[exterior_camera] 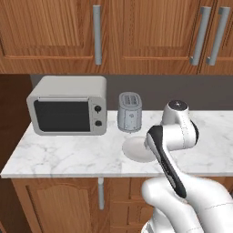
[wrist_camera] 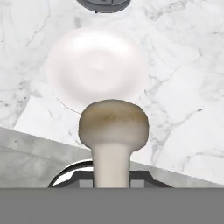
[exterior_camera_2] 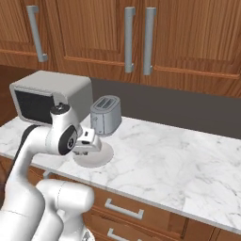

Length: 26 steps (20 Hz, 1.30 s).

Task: Pick mushroom from the fridge and place it on the plate on the counter.

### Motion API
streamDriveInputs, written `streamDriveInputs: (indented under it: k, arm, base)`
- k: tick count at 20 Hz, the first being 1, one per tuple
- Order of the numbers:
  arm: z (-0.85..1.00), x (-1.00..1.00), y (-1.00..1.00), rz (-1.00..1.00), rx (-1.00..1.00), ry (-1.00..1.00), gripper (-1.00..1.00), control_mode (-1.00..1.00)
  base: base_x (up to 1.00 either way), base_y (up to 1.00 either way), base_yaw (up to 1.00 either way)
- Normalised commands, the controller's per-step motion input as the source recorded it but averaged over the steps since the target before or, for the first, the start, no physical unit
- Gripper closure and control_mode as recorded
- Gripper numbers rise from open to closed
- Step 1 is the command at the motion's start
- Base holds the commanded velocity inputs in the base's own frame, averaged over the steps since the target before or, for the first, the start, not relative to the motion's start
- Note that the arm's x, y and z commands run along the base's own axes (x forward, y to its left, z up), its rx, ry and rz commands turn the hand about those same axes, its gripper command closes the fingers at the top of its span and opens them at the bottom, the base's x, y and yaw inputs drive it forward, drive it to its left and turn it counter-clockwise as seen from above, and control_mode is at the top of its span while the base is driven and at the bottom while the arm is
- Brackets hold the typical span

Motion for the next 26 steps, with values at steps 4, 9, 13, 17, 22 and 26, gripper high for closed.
streamDriveInputs:
  k: [4,9,13,17,22,26]
  arm:
    - [-0.68,0.89,0.12,0.00,0.00,0.05,1.00,-1.00]
    - [-0.46,0.98,0.00,0.00,0.01,0.03,1.00,-1.00]
    - [-0.28,0.95,0.00,0.00,0.04,0.00,1.00,-1.00]
    - [-0.26,0.77,0.01,0.00,0.03,0.02,1.00,-1.00]
    - [-0.45,0.20,0.01,0.00,0.06,0.06,1.00,-1.00]
    - [-0.46,0.11,0.05,0.00,0.05,0.05,-1.00,-1.00]
  base:
    - [0.00,0.00,0.00]
    - [0.00,0.00,0.00]
    - [0.00,0.00,0.00]
    - [0.00,0.00,0.00]
    - [0.00,0.00,0.00]
    - [0.00,0.00,0.00]
